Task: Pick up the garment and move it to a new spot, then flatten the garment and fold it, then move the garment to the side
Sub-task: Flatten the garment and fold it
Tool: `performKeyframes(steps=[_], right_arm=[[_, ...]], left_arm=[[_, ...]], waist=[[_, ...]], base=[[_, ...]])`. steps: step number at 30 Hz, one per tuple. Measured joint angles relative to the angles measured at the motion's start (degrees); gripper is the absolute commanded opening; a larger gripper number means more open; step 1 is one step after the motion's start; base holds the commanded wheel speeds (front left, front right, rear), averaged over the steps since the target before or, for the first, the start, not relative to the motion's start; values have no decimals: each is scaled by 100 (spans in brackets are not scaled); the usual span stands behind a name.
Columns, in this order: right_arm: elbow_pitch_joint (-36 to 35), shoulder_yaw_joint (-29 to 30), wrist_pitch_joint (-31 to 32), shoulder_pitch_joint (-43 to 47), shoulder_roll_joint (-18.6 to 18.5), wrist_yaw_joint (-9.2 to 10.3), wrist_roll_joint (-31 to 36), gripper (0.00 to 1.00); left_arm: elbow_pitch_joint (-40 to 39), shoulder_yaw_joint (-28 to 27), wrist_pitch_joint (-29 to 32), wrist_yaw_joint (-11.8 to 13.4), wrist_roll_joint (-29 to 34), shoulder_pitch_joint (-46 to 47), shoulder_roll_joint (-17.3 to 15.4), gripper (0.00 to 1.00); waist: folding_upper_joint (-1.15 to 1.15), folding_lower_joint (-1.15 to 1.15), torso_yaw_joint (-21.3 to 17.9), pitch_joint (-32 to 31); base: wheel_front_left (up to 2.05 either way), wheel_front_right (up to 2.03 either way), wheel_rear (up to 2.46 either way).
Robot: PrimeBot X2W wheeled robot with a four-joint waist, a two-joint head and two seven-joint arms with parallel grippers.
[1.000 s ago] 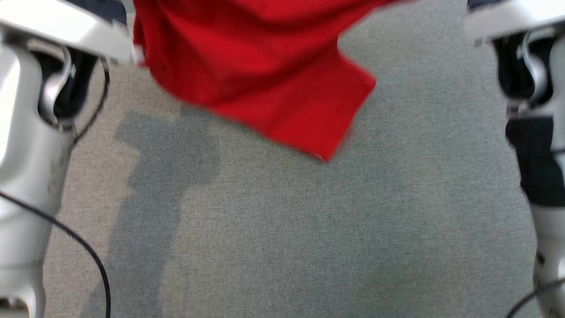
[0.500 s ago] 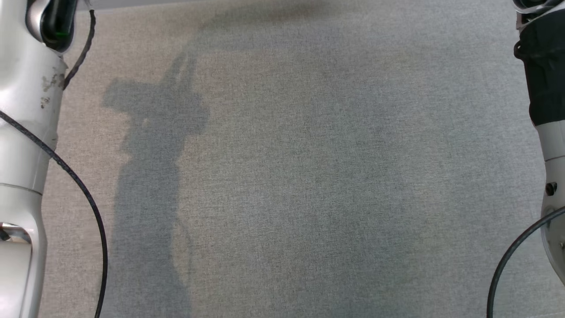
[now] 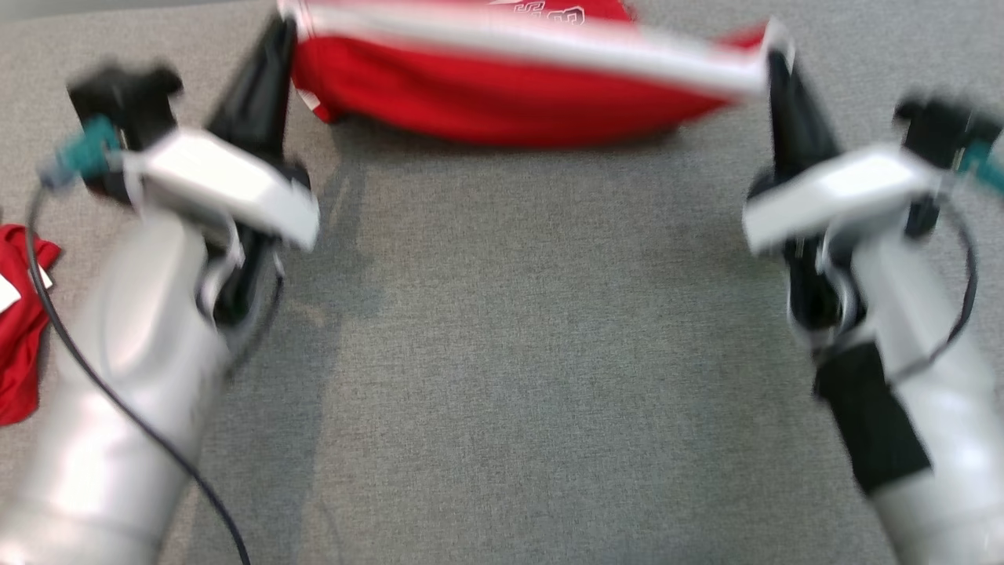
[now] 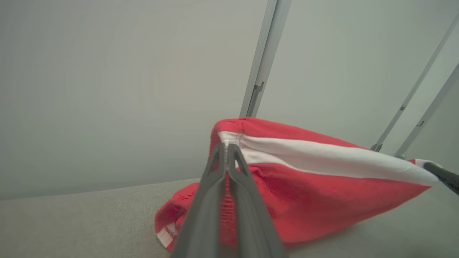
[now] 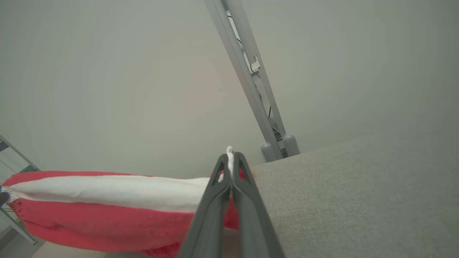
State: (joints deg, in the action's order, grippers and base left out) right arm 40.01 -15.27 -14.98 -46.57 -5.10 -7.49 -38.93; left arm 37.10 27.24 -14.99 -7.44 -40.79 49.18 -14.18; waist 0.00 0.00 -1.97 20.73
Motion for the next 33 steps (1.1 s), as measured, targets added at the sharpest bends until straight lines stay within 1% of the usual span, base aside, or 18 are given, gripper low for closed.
performKeyframes(steps=[2,3,8,12,14,16,18,19,21,25,28,33], right_arm=[[-227,-77,1,674,-57,0,-205,0],[-227,-77,1,674,-57,0,-205,0],[-779,-227,1,1965,-278,0,-438,0],[-1172,-258,1,2625,-448,0,-415,0],[-1379,-189,9,2945,-476,0,-390,0],[-1608,-126,75,3253,-525,0,-308,0],[-1807,46,185,3587,-547,0,-203,0],[-1927,159,255,3765,-528,0,-165,0],[-2182,393,435,4130,-464,0,-43,0],[-2893,868,870,4864,-215,-1,233,0],[-3494,1280,1178,5450,-43,-1,535,0],[-4462,1691,1701,6100,170,-1,889,0]], left_arm=[[-414,-156,0,0,114,-729,-5,0],[-414,-156,0,0,114,-729,-5,0],[-1293,-389,1,99,303,-2298,-40,0],[-1791,-276,3,259,427,-3170,-152,0],[-2033,-207,52,356,458,-3494,-201,0],[-2268,-112,249,401,468,-3738,-269,0],[-2491,-54,400,499,447,-4011,-323,0],[-2622,-19,494,514,437,-4136,-364,0],[-2897,-5,628,643,405,-4378,-444,0],[-3364,-7,938,832,308,-4868,-672,0],[-3740,34,1200,979,167,-5215,-716,0],[-4354,-7,1492,1289,91,-5627,-886,0]], waist=[[0,0,-12,-91],[0,0,-12,-91],[0,0,-48,-358],[0,0,-64,-564],[0,0,-57,-672],[0,0,-37,-777],[0,0,-10,-893],[0,0,4,-951],[0,0,33,-1064],[0,0,89,-1249],[0,0,132,-1346],[0,0,146,-1443]], base=[[0,0,0],[0,0,0],[0,0,0],[0,0,0],[0,0,0],[0,0,0],[0,0,0],[0,0,0],[0,0,0],[0,0,0],[0,0,0],[0,0,0]])
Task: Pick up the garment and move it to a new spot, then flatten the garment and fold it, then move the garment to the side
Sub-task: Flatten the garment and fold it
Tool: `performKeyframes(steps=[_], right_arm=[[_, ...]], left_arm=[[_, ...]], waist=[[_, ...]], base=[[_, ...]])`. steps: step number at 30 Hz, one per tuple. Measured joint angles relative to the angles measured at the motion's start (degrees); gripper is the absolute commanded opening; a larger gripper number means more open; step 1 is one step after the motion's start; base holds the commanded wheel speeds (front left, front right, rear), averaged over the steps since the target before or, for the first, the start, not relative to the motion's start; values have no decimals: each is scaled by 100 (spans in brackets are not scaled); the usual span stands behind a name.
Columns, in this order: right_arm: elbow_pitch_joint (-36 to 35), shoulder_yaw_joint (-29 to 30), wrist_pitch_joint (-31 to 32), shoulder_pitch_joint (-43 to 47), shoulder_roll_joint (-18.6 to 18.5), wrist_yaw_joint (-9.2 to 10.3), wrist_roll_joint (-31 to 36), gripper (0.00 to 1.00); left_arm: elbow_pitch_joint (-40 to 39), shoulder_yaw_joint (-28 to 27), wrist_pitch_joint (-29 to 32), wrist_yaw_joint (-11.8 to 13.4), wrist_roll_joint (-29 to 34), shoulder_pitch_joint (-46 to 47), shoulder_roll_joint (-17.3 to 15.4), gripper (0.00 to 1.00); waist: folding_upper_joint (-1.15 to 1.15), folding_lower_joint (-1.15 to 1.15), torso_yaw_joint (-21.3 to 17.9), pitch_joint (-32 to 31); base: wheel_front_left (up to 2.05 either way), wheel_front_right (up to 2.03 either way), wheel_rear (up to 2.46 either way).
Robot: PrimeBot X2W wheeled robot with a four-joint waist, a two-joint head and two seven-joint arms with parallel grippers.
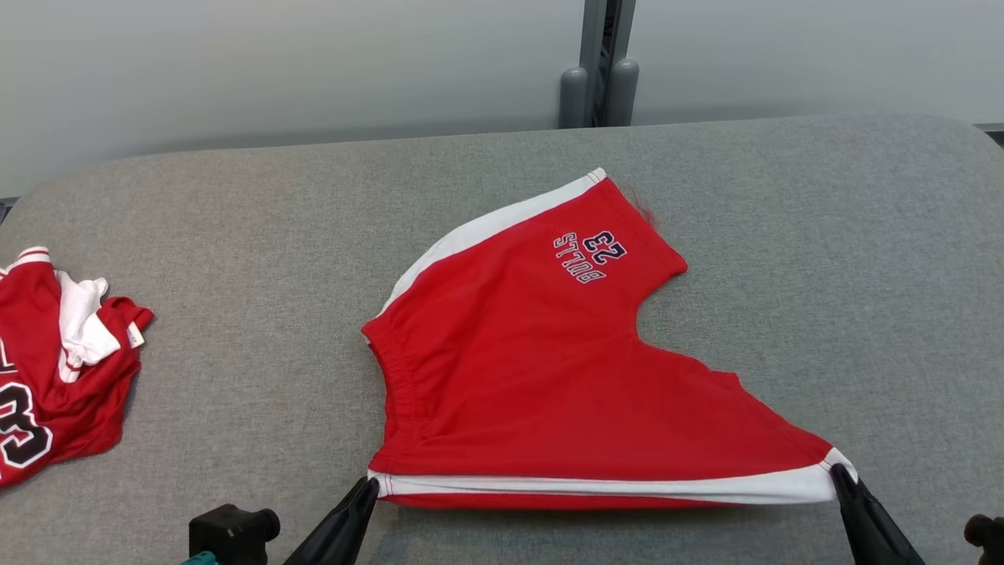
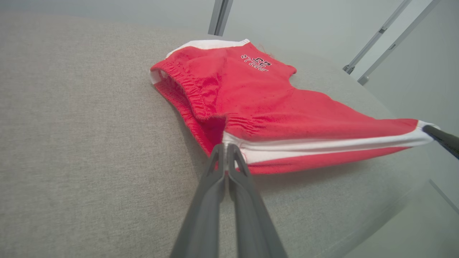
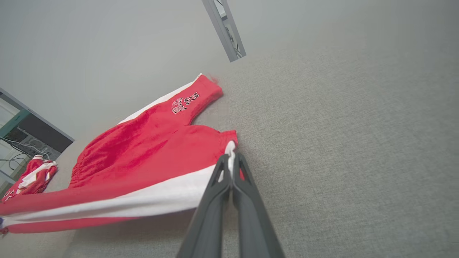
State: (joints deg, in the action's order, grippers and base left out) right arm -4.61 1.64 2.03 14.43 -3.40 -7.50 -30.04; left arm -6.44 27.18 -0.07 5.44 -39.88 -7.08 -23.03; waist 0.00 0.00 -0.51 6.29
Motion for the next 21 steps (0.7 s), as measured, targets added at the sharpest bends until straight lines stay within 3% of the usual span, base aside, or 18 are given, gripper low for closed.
performKeyframes(steps=[3,9,14,21], right_arm=[[-354,111,209,57,40,0,81,0],[-515,294,413,-357,59,-1,286,0],[-385,298,512,-1345,64,-1,541,0],[545,209,726,-3113,-91,-1,711,0]], left_arm=[[-310,-18,149,160,-1,-54,-56,0],[-465,-157,285,243,-118,64,-74,0],[-374,-293,308,155,-211,539,-65,0],[69,-316,333,-191,-297,1574,119,0]], waist=[[0,0,13,-8],[0,0,59,83],[0,0,106,336],[0,0,307,879]], base=[[0,0,0],[0,0,0],[0,0,0],[0,0,0]])
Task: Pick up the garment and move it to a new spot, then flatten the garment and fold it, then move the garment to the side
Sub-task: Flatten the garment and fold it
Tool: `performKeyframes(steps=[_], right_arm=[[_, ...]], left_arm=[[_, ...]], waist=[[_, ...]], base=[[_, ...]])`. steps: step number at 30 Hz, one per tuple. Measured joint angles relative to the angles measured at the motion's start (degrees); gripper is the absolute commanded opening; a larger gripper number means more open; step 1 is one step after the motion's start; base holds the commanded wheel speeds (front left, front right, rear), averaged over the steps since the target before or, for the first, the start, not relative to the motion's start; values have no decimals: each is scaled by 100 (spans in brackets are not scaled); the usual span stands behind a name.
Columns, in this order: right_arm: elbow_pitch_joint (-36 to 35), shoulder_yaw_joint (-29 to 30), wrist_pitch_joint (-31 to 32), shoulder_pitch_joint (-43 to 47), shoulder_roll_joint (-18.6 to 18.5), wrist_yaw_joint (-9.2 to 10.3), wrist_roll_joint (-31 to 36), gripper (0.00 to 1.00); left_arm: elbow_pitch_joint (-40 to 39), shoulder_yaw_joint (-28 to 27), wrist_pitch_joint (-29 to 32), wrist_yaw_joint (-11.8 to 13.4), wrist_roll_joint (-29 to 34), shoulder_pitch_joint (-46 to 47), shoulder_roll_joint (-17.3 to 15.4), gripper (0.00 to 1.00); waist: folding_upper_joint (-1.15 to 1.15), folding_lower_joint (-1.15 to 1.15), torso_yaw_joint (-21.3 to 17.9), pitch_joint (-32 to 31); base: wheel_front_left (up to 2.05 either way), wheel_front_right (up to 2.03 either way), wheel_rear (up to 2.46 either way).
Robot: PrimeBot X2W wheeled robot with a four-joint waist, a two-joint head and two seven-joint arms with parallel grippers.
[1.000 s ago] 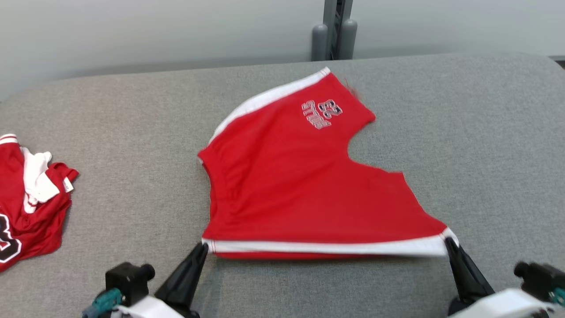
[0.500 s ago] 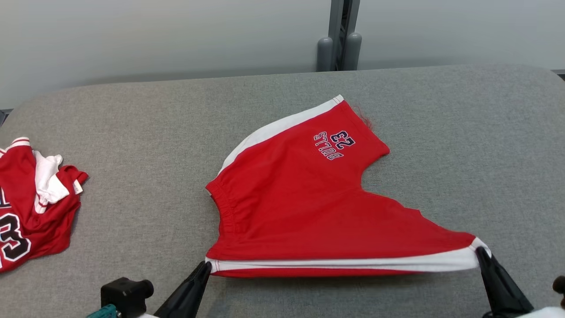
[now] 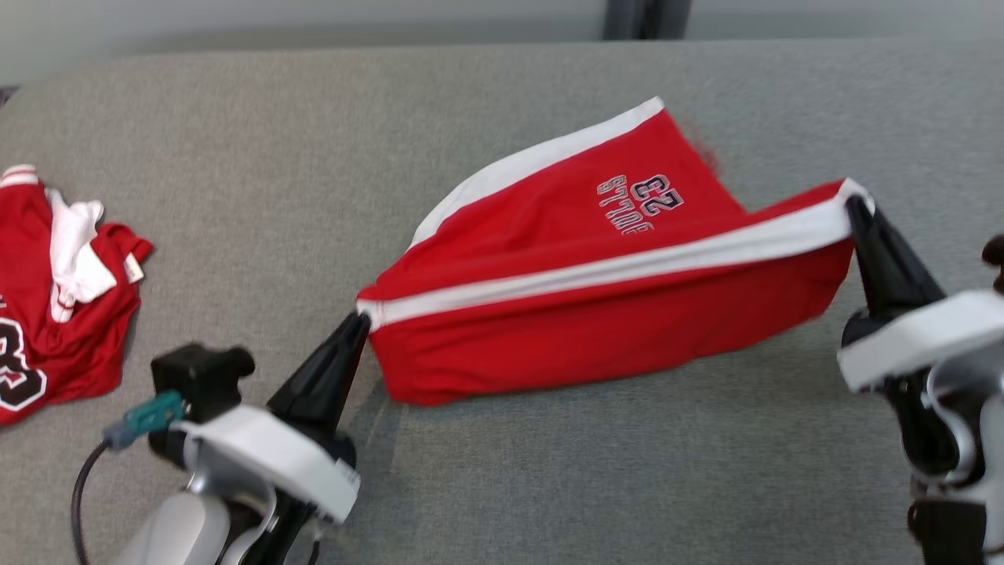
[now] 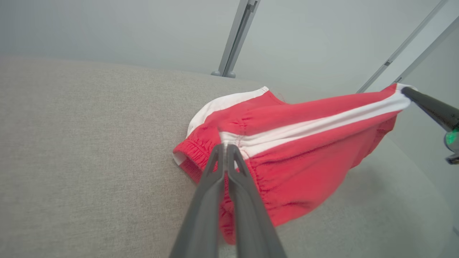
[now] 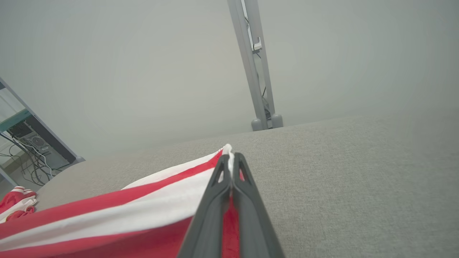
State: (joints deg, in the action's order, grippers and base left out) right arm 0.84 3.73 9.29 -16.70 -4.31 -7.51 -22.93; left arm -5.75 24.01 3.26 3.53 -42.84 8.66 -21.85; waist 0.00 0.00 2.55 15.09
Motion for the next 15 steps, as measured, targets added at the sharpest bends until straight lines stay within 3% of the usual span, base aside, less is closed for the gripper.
performKeyframes(steps=[15], right_arm=[[2883,-517,-45,-3060,-575,2,333,0]], left_arm=[[1830,218,-314,-694,-43,2186,871,0]], waist=[[0,0,786,1218]], base=[[0,0,0]])
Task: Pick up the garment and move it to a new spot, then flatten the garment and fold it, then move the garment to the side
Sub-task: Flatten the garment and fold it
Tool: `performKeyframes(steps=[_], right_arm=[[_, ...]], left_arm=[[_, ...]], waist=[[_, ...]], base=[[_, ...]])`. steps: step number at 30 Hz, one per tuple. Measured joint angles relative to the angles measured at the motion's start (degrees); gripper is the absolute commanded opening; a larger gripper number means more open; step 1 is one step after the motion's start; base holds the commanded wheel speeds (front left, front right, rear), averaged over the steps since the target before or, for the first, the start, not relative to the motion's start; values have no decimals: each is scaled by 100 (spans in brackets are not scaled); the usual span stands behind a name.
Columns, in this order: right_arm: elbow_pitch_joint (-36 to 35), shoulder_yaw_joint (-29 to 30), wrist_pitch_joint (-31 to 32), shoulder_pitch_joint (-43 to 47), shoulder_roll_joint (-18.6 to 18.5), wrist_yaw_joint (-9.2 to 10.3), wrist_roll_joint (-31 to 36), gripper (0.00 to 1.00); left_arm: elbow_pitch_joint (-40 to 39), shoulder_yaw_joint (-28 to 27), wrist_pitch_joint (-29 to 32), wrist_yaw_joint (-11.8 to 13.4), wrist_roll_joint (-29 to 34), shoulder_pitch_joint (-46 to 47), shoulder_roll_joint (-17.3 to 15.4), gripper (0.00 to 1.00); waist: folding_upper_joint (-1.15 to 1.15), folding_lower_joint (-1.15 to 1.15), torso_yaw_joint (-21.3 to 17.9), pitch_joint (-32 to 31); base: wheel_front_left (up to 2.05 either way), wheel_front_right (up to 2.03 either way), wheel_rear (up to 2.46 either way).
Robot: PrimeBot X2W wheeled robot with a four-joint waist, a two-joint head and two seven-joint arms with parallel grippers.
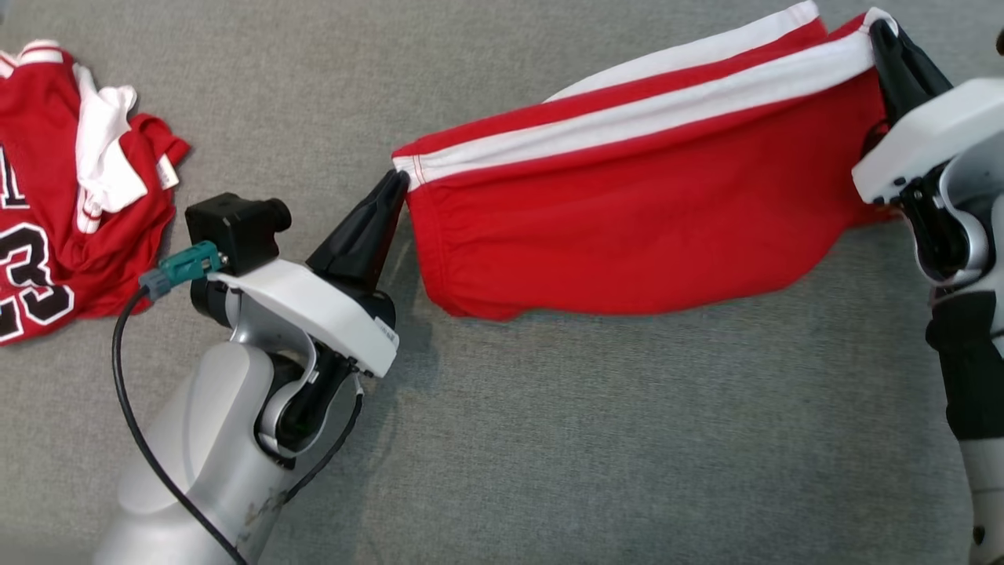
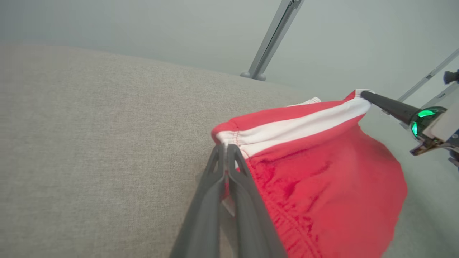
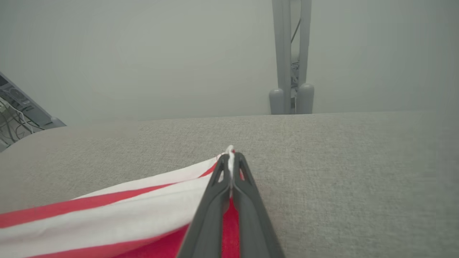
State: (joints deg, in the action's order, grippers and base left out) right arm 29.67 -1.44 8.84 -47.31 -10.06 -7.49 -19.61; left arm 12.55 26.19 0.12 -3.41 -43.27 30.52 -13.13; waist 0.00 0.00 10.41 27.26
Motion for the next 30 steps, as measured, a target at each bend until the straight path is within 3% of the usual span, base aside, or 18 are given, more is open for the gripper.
performKeyframes(steps=[10,11,12,13,14,17,22,30], right_arm=[[1385,-644,-722,-905,-138,0,-130,0],[1497,-673,-804,-965,-144,0,-160,22],[1611,-708,-870,-1007,-145,0,-185,45],[1711,-740,-939,-1038,-140,0,-212,100],[1785,-776,-1028,-1056,-127,0,-245,100],[1937,-871,-1356,-1040,-101,0,-364,100],[1896,-1152,-1975,-646,-32,0,-538,100],[1000,-1257,-2359,298,-148,0,-286,100]], left_arm=[[891,89,-276,-185,-22,443,283,0],[947,102,-309,-209,-42,460,307,15],[991,116,-315,-220,-89,477,327,37],[1026,127,-327,-258,-123,484,337,50],[1054,133,-394,-259,-119,487,336,100],[1109,100,-606,-255,-74,482,293,100],[968,-73,-1206,16,250,263,83,100],[260,-503,-1490,488,828,-342,-214,100]], waist=[[0,0,237,248],[0,0,233,249],[0,0,227,243],[0,0,218,234],[0,0,205,221],[0,0,140,163],[0,0,-40,-6],[0,0,-377,-375]], base=[[0,0,0],[0,0,0],[0,0,0],[0,0,0],[0,0,0],[0,0,0],[0,0,0],[0,0,0]])
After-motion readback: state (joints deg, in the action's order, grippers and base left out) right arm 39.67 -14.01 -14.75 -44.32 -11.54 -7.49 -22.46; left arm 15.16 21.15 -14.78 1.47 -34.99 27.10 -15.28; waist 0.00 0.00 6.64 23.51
